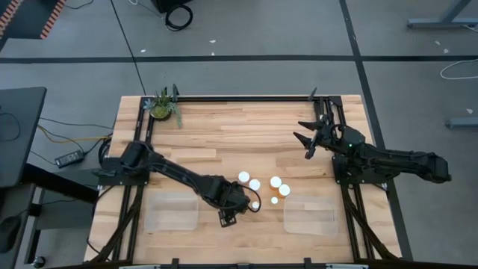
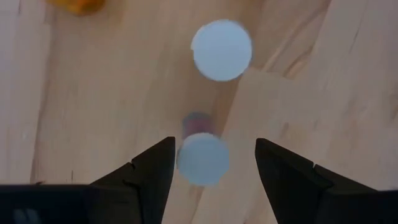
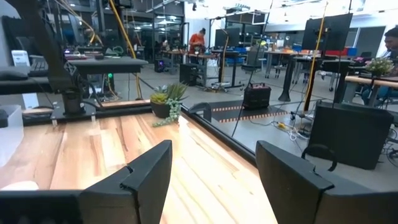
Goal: Pick and place medicine bottles into bin by pill shape (circle, oval)
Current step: Put the small blue pill bottle into the left transparent bin
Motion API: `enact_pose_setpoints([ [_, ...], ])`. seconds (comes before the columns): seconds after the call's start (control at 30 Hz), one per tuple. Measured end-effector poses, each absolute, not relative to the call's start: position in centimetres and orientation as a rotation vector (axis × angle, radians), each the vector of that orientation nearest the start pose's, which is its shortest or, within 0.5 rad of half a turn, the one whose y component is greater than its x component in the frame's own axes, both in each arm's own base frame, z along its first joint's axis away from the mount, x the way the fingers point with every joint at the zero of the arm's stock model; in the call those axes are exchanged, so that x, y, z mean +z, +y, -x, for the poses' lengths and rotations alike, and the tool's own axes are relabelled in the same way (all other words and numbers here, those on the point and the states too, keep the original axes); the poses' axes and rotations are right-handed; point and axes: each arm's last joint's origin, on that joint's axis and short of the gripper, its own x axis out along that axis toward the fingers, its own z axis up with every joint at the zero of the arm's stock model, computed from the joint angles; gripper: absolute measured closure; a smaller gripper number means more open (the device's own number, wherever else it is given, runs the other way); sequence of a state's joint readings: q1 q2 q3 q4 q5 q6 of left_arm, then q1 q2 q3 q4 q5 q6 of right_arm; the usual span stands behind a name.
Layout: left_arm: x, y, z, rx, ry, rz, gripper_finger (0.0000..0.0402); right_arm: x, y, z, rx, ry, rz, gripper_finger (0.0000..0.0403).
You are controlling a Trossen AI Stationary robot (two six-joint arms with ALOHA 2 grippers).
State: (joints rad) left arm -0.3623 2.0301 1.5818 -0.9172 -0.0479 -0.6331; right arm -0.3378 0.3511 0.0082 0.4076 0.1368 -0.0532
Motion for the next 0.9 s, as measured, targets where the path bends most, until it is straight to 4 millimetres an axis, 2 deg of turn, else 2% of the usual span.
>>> enact_pose_setpoints([
  [0.2, 18.7, -14.7, -37.6, 0.189, 1.368, 0.221, 0.0170, 17.4, -4.3, -11.1, -0.475, -0.050, 0.059, 0.0164],
  [0.47, 16.8, -15.0, -37.9, 0.209, 1.402, 0.195, 0.0171, 17.4, -4.3, -11.1, -0.473, -0.050, 0.059, 0.0164],
  [0.9, 16.1, -15.0, -38.1, 0.239, 1.395, 0.198, 0.0182, 17.3, -4.3, -11.1, -0.473, -0.038, 0.057, 0.0164],
])
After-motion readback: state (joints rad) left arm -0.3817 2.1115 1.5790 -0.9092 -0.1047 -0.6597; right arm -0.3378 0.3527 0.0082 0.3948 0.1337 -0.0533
